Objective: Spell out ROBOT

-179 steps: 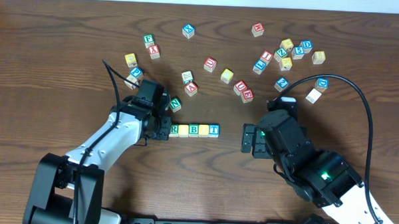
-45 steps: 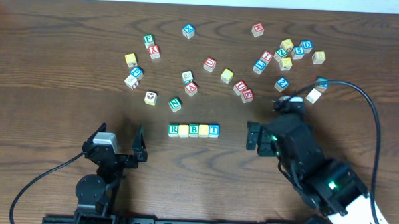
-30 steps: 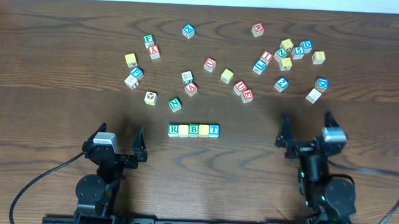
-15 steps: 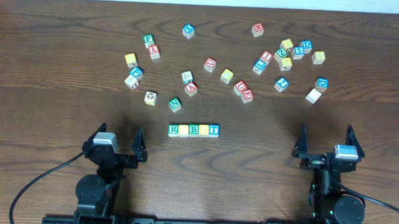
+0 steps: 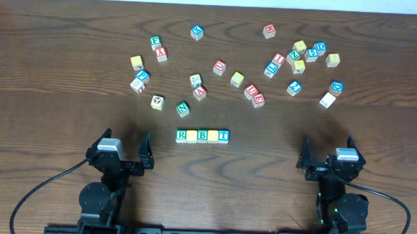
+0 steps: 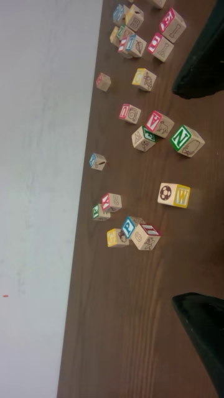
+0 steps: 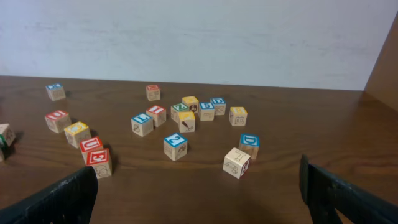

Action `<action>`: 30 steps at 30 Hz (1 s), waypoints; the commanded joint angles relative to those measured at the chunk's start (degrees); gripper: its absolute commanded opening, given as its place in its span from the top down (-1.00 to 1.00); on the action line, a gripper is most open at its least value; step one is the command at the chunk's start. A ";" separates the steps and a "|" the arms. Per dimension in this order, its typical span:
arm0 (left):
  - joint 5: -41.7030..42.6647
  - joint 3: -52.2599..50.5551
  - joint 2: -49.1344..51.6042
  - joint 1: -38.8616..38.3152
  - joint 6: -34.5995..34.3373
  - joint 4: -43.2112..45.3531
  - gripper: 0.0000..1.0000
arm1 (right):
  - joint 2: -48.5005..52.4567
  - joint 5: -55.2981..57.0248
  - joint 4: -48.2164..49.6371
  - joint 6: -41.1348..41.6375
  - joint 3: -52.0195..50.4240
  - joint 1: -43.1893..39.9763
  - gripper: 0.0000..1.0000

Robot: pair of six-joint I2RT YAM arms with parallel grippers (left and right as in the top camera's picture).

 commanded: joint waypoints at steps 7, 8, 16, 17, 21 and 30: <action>0.52 -0.94 -0.35 0.31 0.74 -1.99 -0.96 | -0.42 -1.62 -0.33 0.81 -0.07 -0.46 -0.99; 0.52 -0.94 -0.35 0.31 0.74 -2.01 -0.96 | -0.42 -1.60 -0.33 0.81 -0.07 -0.46 -0.99; 0.52 -0.94 -0.35 0.31 0.74 -2.01 -0.96 | -0.42 -1.62 -0.33 0.81 -0.07 -0.46 -0.99; 0.52 -0.94 -0.35 0.31 0.74 -2.01 -0.96 | -0.42 -1.62 -0.33 0.81 -0.07 -0.46 -0.99; 0.55 -0.94 -0.35 0.31 0.74 -2.01 -0.96 | -0.42 -1.62 -0.33 0.81 -0.07 -0.46 -0.98; 0.52 -0.94 -0.35 0.31 0.74 -2.01 -0.96 | -0.39 -1.62 -0.33 0.81 -0.07 -0.46 -0.99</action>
